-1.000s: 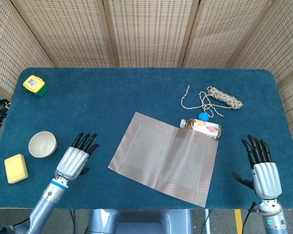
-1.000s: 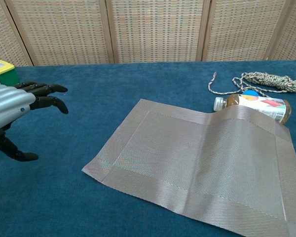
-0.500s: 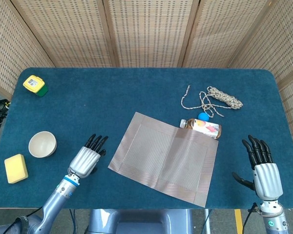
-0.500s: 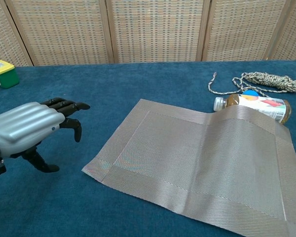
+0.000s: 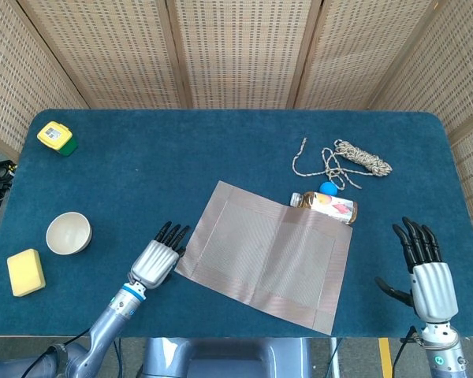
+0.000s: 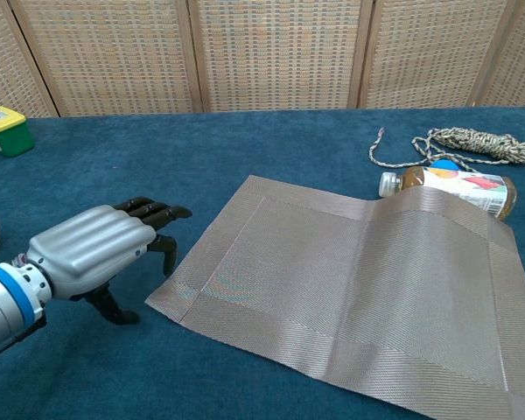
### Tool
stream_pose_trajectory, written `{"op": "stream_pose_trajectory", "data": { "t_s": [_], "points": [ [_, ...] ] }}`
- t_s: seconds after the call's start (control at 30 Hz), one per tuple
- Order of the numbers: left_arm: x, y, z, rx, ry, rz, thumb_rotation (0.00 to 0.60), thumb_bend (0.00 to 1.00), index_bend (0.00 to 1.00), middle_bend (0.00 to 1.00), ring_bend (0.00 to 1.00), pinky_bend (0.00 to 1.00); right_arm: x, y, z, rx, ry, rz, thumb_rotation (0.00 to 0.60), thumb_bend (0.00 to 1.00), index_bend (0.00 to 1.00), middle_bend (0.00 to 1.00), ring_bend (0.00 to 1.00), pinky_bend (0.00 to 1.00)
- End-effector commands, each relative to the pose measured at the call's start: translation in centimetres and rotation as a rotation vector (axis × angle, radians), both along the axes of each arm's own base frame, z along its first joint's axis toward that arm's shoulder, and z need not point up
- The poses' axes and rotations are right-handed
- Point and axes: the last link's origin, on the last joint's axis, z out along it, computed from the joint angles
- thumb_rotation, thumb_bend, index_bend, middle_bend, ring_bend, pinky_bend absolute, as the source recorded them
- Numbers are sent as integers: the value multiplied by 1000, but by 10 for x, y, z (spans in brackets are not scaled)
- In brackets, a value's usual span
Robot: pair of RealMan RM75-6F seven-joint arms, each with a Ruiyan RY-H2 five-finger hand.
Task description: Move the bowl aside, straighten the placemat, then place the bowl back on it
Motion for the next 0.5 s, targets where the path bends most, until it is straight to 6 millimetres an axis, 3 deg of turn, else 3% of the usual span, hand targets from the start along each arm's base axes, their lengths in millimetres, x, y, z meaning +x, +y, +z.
{"op": "stream_pose_trajectory", "data": {
  "t_s": [0.03,0.23,0.5],
  "points": [
    [5,0,-7,-2,0,-11,600,92,429,0,0,0,0,0,1,-1,-1,0,600,240,27,0,0,0],
    [14,1,-14,5,-25,-19,600,99,440,0,0,0,0,0,1,0,-4,0,600,240,27,0,0,0],
    [21,2,-22,5,-35,-18,600,194,447,0,0,0,0,0,2,-2,-7,2,600,240,27,0,0,0]
  ]
}}
